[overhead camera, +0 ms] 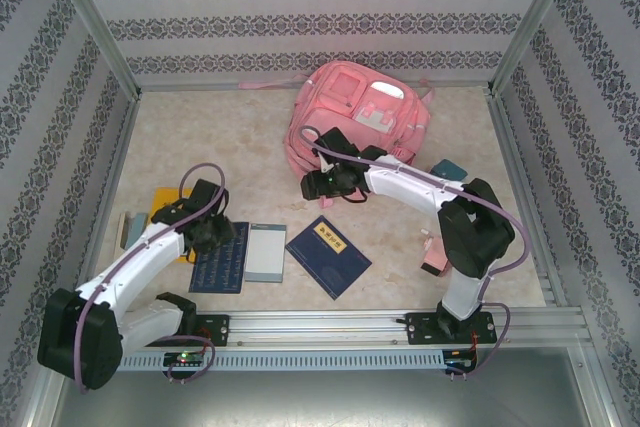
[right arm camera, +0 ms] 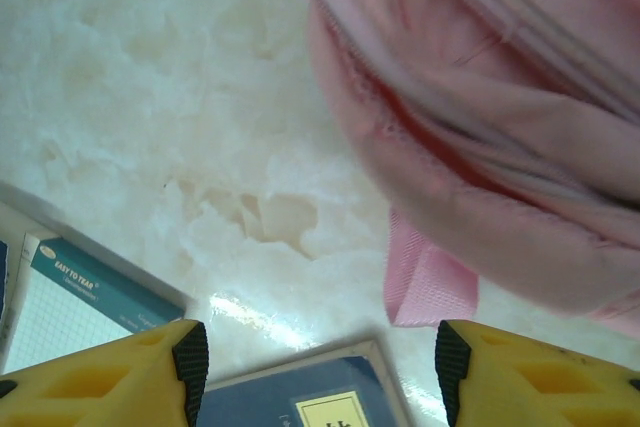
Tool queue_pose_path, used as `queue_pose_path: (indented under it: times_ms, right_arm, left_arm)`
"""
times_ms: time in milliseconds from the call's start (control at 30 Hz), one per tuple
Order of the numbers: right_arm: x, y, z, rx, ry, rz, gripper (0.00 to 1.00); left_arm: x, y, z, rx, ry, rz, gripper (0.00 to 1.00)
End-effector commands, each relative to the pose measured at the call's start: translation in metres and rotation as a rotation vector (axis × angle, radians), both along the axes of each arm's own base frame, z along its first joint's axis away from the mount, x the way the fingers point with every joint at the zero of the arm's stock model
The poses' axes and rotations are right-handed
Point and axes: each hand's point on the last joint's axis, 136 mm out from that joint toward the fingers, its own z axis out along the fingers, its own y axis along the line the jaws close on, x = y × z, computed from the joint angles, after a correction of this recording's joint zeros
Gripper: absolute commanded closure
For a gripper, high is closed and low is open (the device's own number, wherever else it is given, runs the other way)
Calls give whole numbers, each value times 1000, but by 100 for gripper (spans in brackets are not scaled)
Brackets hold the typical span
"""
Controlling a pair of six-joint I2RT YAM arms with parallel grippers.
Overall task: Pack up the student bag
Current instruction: Move the book to the center of the table.
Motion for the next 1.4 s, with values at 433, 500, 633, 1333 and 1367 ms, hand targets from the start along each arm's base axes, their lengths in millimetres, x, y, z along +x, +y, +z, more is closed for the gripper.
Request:
queue_pose_path:
  times_ms: [433,500,633,1333,1367]
  right_arm:
    - [7,46,26,79,-68,8,37]
    - [8,48,26,77,-65,1,37]
    - [7,51,24,82,-55,-11,38]
    - [12,98,-63,174,223,-179,43]
    - [13,101,-65,177,229,-178,44]
  left_arm:
    - [90,-26,-37,-48,-60,109,75]
    - [114,-28,-36,-30,-69,126,76]
    - [157,-40,-33,-36,-87,127,75]
    - [139,17,-49,-51,87,5,59]
    - [135,16,-50,-62,86,9,59]
